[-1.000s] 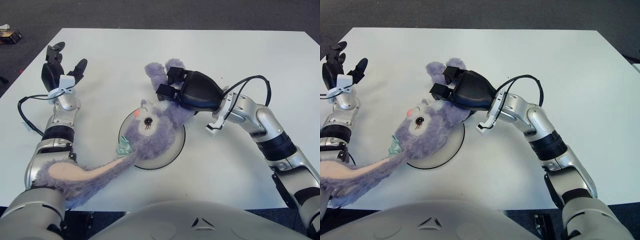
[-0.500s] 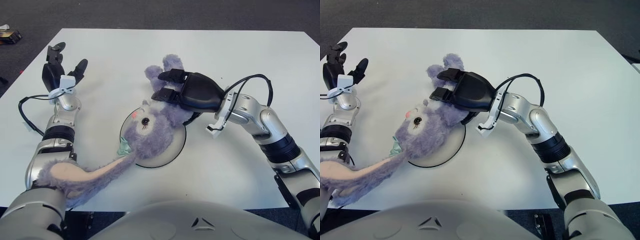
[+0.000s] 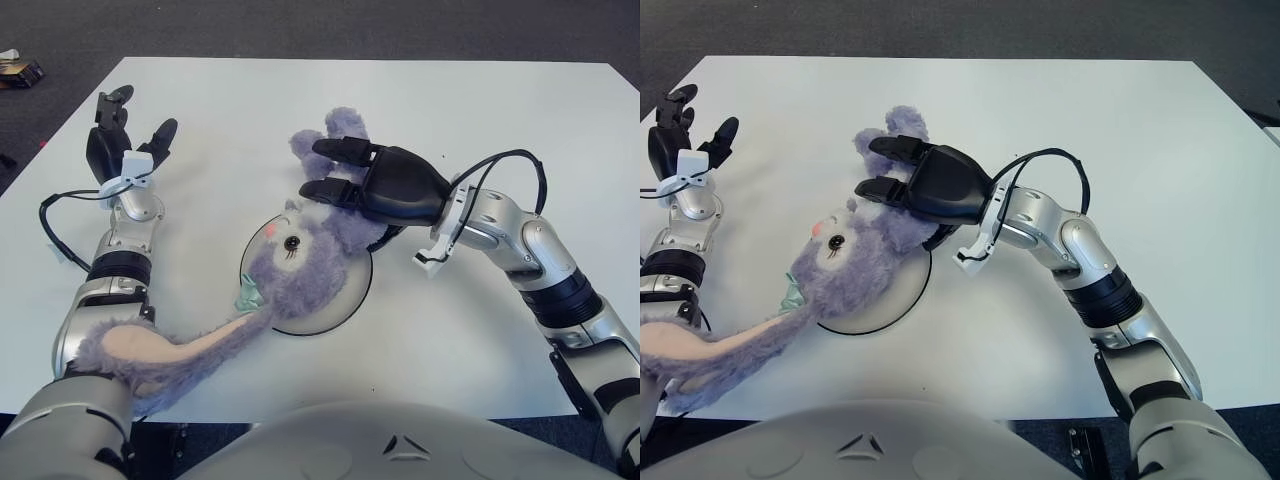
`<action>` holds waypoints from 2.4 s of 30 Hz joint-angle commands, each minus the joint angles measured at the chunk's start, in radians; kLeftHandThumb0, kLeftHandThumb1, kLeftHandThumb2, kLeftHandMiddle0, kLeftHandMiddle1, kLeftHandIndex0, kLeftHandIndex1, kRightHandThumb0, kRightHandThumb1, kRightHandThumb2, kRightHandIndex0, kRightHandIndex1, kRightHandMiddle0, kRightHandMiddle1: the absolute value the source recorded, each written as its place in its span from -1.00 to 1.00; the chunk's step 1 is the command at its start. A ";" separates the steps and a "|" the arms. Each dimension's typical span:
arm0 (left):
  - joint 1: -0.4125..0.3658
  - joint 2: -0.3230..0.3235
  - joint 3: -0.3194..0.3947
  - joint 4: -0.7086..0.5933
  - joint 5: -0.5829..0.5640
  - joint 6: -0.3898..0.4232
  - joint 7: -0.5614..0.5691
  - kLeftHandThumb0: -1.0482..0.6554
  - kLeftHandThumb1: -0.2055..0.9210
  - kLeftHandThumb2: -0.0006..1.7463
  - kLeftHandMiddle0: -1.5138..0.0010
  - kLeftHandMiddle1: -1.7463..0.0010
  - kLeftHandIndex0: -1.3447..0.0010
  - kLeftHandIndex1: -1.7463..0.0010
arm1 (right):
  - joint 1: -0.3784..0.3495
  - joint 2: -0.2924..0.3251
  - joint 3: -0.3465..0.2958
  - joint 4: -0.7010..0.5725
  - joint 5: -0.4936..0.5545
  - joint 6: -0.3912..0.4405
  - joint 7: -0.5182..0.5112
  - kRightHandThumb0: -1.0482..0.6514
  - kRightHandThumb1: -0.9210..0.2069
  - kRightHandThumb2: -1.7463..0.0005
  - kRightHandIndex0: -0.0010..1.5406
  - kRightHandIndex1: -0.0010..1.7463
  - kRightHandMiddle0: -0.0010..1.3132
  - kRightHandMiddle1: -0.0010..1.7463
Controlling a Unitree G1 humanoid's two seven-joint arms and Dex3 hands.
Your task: Put the doll into the plate.
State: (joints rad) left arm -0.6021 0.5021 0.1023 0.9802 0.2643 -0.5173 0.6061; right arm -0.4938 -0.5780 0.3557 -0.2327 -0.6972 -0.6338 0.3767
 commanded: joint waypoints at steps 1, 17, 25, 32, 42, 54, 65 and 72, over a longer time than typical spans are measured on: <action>0.000 -0.004 -0.004 -0.010 0.010 0.006 0.011 -0.30 1.00 -0.66 0.06 1.00 0.34 0.37 | -0.001 -0.013 -0.011 -0.011 0.025 -0.006 0.021 0.01 -0.98 0.99 -0.99 -1.00 -0.63 -1.00; -0.007 -0.017 -0.010 -0.009 0.023 0.006 0.024 -0.31 1.00 -0.66 0.05 0.99 0.33 0.37 | -0.009 -0.093 -0.090 0.060 0.129 -0.081 0.033 -0.04 -1.00 0.98 -1.00 -1.00 -0.71 -1.00; -0.010 -0.019 -0.011 -0.008 0.025 0.006 0.025 -0.31 1.00 -0.66 0.05 0.99 0.33 0.38 | -0.005 -0.096 -0.112 0.048 0.131 -0.066 0.050 -0.04 -1.00 0.98 -1.00 -1.00 -0.75 -1.00; -0.012 -0.020 -0.013 -0.009 0.026 0.005 0.027 -0.31 1.00 -0.66 0.05 0.99 0.32 0.38 | -0.008 -0.097 -0.127 0.061 0.139 -0.057 0.054 -0.04 -1.00 0.98 -1.00 -1.00 -0.75 -1.00; -0.012 -0.020 -0.015 -0.010 0.029 0.000 0.030 -0.31 1.00 -0.68 0.04 0.99 0.32 0.38 | -0.021 -0.097 -0.142 0.082 0.138 -0.048 0.055 0.01 -1.00 0.95 -1.00 -1.00 -0.77 -1.00; -0.019 -0.035 -0.030 -0.021 0.040 0.000 0.045 -0.30 1.00 -0.69 0.04 0.99 0.31 0.38 | -0.034 -0.124 -0.193 0.077 0.240 0.004 0.103 0.06 -1.00 0.91 -1.00 -1.00 -0.80 -1.00; -0.027 -0.045 -0.038 -0.016 0.046 -0.003 0.050 -0.30 1.00 -0.70 0.03 0.99 0.31 0.37 | -0.072 -0.152 -0.300 0.217 0.251 -0.038 0.001 -0.11 -1.00 0.90 -1.00 -1.00 -0.81 -1.00; -0.029 -0.045 -0.040 -0.015 0.046 -0.003 0.050 -0.30 1.00 -0.70 0.03 0.99 0.31 0.37 | -0.091 -0.155 -0.300 0.253 0.240 -0.059 -0.033 -0.14 -1.00 0.90 -1.00 -1.00 -0.82 -1.00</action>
State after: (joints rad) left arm -0.6159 0.4583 0.0654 0.9681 0.3019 -0.5170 0.6454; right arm -0.5710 -0.7278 0.0575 0.0113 -0.4518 -0.6729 0.3589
